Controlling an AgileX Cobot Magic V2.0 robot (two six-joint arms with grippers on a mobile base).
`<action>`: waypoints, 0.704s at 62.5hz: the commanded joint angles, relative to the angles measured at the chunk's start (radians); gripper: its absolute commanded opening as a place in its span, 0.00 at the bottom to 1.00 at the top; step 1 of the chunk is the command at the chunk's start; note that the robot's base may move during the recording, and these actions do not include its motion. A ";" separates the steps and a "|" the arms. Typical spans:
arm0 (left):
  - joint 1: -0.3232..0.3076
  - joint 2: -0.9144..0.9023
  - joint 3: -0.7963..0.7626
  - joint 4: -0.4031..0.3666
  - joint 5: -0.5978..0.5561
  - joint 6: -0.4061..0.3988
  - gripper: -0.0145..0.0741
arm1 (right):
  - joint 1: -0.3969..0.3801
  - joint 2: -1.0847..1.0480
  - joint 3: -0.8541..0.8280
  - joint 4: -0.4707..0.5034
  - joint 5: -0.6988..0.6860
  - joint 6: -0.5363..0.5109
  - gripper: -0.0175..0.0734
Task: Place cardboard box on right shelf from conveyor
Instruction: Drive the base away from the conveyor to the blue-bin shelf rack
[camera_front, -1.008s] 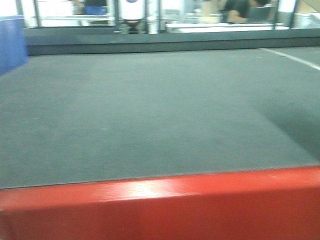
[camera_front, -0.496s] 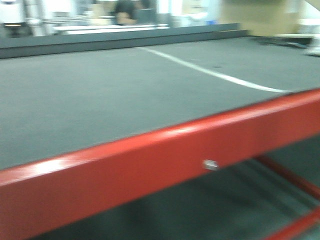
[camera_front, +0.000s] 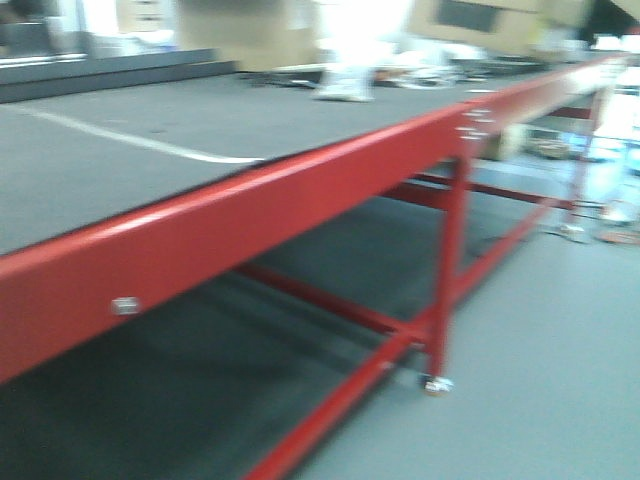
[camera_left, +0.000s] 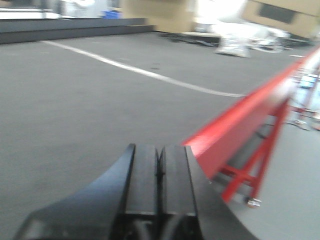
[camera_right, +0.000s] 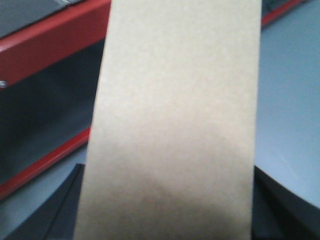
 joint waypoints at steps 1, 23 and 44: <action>-0.005 -0.012 -0.003 -0.009 -0.091 -0.007 0.03 | -0.008 0.004 -0.029 -0.009 -0.077 -0.010 0.48; -0.005 -0.012 -0.003 -0.009 -0.091 -0.007 0.03 | -0.008 0.004 -0.029 -0.009 -0.077 -0.010 0.48; -0.005 -0.012 -0.003 -0.009 -0.091 -0.007 0.03 | -0.008 0.004 -0.029 -0.009 -0.077 -0.010 0.48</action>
